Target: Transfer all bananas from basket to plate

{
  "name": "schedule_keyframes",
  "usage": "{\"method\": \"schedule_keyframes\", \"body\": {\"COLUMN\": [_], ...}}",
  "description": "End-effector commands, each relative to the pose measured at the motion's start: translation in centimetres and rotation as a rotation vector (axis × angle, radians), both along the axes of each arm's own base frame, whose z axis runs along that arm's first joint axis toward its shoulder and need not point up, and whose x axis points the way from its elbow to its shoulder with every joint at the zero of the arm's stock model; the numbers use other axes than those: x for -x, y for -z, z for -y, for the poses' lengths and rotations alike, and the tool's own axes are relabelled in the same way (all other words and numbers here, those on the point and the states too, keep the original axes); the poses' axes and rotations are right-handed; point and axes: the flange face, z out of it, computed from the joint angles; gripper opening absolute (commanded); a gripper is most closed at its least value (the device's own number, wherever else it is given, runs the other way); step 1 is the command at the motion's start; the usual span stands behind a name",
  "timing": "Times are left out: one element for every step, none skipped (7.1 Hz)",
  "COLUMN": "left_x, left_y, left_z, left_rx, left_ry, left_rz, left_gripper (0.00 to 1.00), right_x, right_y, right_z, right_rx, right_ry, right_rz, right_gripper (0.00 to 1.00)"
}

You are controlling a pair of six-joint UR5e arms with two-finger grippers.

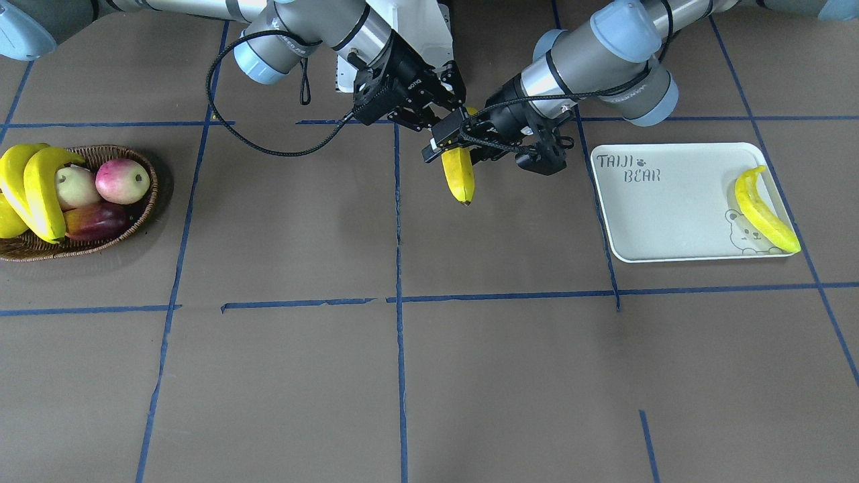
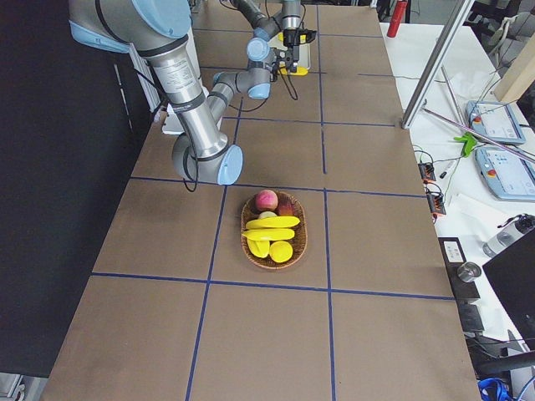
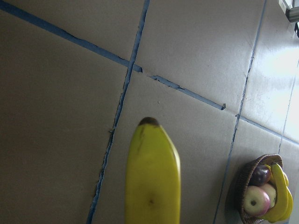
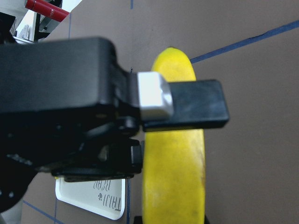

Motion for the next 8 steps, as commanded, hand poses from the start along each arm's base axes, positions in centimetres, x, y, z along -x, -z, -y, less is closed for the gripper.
{"method": "schedule_keyframes", "body": {"left_x": [-0.1, 0.2, 0.4, 0.7, 1.1, 2.3, 3.4, 5.6], "left_y": [-0.5, -0.5, -0.6, -1.3, -2.3, -3.8, -7.7, -11.8], "left_z": [-0.2, -0.2, 0.0, 0.2, 0.4, 1.0, 0.8, 1.2], "left_rx": [0.007, 0.005, 0.009, 0.014, 0.023, 0.038, 0.080, 0.127], "left_ry": [0.002, 0.005, 0.011, 0.018, 0.024, 0.045, 0.051, 0.080], "left_rz": [0.007, 0.005, 0.007, 0.016, 0.029, 0.046, 0.095, 0.146], "left_gripper": [0.24, 0.04, 0.00, 0.00, 0.00, 0.00, 0.00, 0.00], "right_x": [0.0, 0.0, -0.4, -0.9, -2.1, -3.4, -5.4, -7.3], "right_y": [-0.1, 0.0, 0.2, 0.4, 0.4, -0.4, -1.5, -3.5], "right_z": [-0.1, -0.1, 0.0, 0.3, 0.5, 1.6, 2.7, 4.2], "right_rx": [-0.006, -0.003, -0.008, -0.011, -0.011, -0.004, 0.025, 0.075], "right_ry": [0.001, 0.001, 0.004, 0.005, 0.033, 0.085, 0.129, 0.144], "right_rz": [-0.002, -0.001, 0.006, 0.009, 0.014, 0.001, -0.045, -0.117], "right_gripper": [0.17, 0.63, 0.99, 1.00, 1.00, 1.00, 1.00, 1.00]}}
